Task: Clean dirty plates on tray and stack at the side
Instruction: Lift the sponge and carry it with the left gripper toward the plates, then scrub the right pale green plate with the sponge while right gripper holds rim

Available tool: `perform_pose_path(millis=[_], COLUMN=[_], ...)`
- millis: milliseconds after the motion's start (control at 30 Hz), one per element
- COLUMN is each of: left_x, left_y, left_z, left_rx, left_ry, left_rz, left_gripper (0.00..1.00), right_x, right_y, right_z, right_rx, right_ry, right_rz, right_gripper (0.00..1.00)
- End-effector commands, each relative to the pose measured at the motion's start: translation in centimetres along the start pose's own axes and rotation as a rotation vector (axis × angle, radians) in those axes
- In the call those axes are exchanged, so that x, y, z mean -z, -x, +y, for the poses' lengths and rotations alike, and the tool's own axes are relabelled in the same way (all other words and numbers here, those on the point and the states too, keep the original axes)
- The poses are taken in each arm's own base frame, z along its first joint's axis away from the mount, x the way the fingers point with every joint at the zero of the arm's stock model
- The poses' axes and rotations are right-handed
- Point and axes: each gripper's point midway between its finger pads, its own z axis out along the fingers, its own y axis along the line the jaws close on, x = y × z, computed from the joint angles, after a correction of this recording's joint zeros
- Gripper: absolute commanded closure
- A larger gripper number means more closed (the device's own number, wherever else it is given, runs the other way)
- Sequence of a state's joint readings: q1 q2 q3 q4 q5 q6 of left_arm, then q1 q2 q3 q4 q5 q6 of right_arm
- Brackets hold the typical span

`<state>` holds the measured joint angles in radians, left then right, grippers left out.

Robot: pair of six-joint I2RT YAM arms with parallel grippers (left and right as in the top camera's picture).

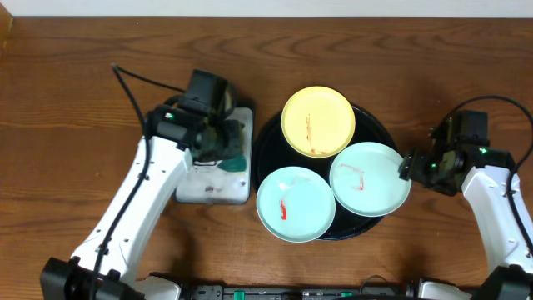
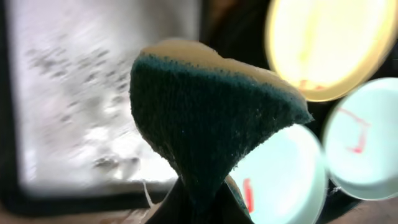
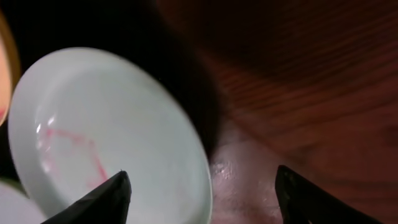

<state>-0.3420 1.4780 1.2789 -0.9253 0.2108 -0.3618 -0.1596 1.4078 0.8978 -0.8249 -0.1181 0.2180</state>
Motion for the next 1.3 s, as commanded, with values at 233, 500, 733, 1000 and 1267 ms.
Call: perform_pose_path(millis=[233, 500, 733, 1000, 1267], left_x=[1.3, -0.8, -6.9, -13.9, -21.0], left_y=[0.6, -0.5, -3.6, -7.4, -10.3], left_z=[-6.4, -15.2, -22.2, -25.2, -22.0], left_rx=[-0.058, -0.141, -0.191, -0.142, -0.13], left_ry=[-0.183, -0.382, -0.475, -0.563, -0.445], left_rz=[-0.047, -0.046, 0.017, 0.193, 0.305], left_gripper=[0.93, 0.93, 0.93, 0.93, 0.93], right_x=[-4.4, -3.3, -3.1, -3.2, -3.4], right_y=[-1.0, -1.4, -1.8, -1.2, -1.5], right_z=[0.4, 0.6, 0.5, 0.6, 0.8], right_rx=[-0.031, -0.031, -0.032, -0.028, -0.024], right_ry=[0.01, 0.018, 0.01, 0.018, 0.024], right_rz=[0.149, 0.145, 0.159, 0.133, 0.139], right_gripper=[0.85, 0.99, 0.99, 0.99, 0.99])
